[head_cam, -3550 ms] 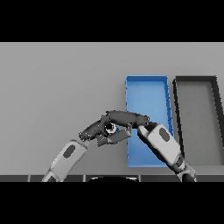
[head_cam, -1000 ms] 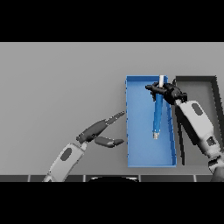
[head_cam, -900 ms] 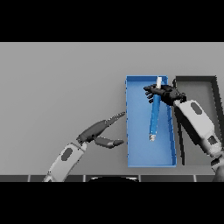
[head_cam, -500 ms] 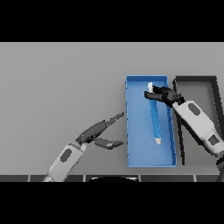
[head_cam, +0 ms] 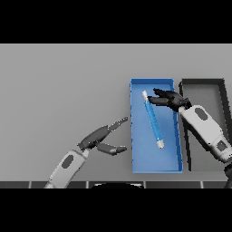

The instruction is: Pick up the blue pipe and place it into the blue bin.

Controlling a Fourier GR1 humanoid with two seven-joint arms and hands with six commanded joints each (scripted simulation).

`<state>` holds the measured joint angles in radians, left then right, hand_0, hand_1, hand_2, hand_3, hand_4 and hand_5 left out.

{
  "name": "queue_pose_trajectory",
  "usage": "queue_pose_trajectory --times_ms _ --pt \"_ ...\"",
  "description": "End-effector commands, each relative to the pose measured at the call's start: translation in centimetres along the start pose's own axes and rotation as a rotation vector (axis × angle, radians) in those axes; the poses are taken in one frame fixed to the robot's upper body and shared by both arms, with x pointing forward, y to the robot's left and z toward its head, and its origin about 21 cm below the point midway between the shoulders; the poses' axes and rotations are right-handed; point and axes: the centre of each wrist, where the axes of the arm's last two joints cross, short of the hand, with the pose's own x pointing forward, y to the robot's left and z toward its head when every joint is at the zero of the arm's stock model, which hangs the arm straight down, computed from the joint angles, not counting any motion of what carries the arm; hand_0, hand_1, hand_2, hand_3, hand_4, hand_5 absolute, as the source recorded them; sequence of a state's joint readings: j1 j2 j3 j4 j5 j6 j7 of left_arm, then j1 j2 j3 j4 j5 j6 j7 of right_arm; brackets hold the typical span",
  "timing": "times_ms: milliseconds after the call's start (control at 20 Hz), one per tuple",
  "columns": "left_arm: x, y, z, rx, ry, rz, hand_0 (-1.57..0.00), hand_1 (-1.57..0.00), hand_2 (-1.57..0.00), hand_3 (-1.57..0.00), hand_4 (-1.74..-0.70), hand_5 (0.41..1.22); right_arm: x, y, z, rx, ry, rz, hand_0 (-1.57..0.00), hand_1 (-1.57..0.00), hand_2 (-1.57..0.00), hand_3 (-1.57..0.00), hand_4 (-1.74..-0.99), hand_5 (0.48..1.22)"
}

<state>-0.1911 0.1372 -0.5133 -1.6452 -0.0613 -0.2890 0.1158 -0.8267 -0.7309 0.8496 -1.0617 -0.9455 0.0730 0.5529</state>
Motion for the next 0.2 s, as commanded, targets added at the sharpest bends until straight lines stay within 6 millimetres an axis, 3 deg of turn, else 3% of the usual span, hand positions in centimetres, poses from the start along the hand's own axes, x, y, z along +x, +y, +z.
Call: queue_pose_trajectory --times_ms 0,150 --pt "0.13 0.27 -0.08 0.004 0.004 0.002 0.00 0.00 0.00 0.00 -0.89 0.479 -0.07 0.14 0.00 -0.001 -0.004 0.003 -0.21 -0.10 -0.02 0.00 -1.152 0.802" --pt "0.34 0.42 0.17 0.006 -0.001 0.002 0.00 0.00 0.00 0.00 -0.89 0.480 0.41 -0.20 -0.20 -0.006 0.000 0.011 -0.21 -0.10 -0.02 0.00 -1.152 0.798"
